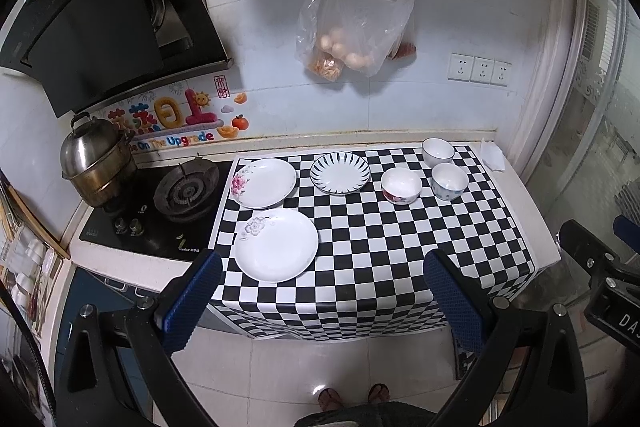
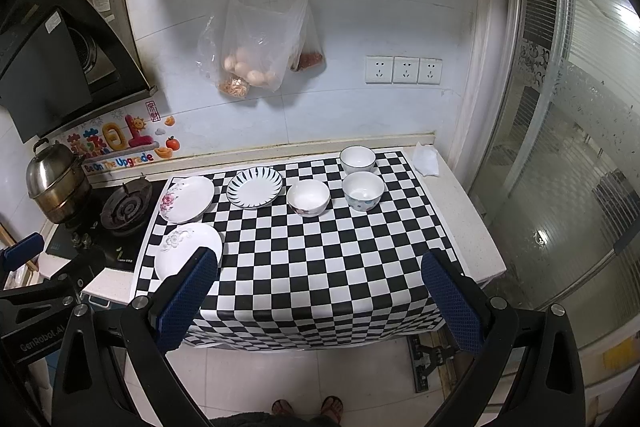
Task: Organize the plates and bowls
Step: 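Reach down and grip the grey-flower plate rim with both grippers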
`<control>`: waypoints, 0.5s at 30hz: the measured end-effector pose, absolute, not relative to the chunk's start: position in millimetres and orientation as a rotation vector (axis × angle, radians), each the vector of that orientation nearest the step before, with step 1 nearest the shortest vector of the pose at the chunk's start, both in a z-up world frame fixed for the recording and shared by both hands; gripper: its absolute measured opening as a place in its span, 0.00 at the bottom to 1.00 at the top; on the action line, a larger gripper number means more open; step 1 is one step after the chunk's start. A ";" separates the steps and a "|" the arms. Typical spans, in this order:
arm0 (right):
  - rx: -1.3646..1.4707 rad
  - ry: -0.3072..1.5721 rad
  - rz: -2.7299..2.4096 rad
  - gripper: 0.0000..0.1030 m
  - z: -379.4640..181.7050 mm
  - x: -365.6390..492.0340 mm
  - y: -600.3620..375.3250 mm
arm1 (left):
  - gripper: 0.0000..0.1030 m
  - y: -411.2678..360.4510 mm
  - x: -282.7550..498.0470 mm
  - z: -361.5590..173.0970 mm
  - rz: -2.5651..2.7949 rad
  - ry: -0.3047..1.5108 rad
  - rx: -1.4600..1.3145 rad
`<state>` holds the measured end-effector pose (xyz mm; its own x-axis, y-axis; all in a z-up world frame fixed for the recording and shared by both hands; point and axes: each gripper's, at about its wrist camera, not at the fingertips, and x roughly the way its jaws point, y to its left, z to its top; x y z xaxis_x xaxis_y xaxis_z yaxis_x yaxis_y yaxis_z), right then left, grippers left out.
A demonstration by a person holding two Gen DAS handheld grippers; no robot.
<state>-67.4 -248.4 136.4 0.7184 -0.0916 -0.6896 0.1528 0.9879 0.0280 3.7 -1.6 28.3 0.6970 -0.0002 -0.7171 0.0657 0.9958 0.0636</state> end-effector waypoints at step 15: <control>0.244 0.925 0.186 1.00 7.6 39.2 -250.4 | 1.00 78.3 94.4 -79.7 0.247 0.959 -0.026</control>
